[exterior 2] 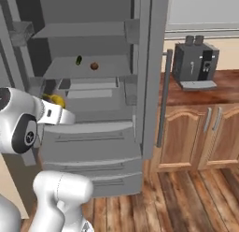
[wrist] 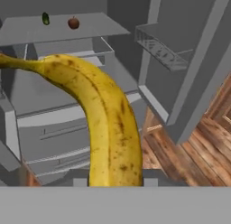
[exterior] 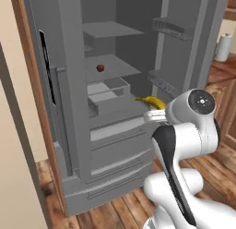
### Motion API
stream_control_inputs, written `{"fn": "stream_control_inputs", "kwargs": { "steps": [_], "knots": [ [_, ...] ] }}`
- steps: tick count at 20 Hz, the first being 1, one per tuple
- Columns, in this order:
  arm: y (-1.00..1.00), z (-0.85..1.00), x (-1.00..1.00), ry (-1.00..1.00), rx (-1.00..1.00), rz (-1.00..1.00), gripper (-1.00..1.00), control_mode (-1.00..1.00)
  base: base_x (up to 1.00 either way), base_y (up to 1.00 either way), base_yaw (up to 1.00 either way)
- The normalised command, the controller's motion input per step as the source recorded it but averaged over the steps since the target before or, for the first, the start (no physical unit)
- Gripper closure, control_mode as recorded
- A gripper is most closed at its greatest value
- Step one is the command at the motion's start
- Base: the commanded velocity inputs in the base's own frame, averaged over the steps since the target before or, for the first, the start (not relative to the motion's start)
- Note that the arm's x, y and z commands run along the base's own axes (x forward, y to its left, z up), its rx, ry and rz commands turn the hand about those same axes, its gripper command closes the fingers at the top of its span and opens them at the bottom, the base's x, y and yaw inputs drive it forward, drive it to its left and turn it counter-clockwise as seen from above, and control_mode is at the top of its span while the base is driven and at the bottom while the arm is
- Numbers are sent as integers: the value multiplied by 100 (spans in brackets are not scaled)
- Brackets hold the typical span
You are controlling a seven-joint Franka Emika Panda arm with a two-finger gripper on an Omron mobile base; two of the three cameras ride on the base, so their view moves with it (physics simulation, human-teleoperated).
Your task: Pick up the apple and banana from the fridge and place one fruit on each plate on the dining counter.
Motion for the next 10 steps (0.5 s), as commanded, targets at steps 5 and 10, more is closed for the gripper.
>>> {"fn": "stream_control_inputs", "kwargs": {
  "steps": [5,10],
  "knots": [
    [0,0,0,0,0,0,100,100,-65,11,-28],
    [0,0,0,0,0,0,100,100,-73,1,-33]
  ]
}}
